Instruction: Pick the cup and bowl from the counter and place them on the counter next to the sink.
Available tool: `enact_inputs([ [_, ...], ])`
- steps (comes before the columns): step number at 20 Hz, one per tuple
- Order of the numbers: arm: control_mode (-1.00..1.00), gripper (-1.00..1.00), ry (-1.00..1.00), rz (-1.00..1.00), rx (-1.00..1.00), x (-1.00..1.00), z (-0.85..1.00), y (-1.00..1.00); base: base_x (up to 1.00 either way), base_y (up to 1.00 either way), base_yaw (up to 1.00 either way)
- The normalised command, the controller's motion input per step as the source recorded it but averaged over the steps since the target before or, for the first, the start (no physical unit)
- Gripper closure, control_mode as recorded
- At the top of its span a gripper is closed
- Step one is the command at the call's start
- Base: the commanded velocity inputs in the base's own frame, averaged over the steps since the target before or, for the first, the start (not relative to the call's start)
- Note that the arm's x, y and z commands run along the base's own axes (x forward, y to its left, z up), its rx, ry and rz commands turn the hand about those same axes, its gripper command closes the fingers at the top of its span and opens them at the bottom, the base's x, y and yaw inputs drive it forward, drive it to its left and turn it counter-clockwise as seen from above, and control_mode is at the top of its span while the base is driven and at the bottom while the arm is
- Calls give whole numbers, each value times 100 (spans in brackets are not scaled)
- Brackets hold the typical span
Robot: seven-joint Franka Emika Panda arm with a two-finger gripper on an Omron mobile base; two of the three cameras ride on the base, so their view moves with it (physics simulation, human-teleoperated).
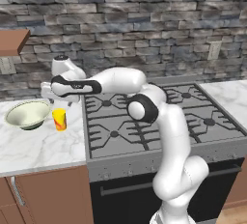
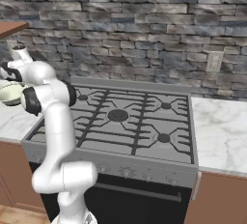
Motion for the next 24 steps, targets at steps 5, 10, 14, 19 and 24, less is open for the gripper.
enact_inputs([
  [5,-100,-100,12,0,0,1,-9,-10,0,0,0],
  [10,-100,-100,10,0,0,4,-23,-31,0,0,0],
  [14,-100,-100,3,0,0,2,-40,-11,0,0,0],
  [19,-100,-100,0,0,0,0,-36,1,0,0,0],
  [24,-100,-100,0,0,0,12,-11,8,0,0,0],
])
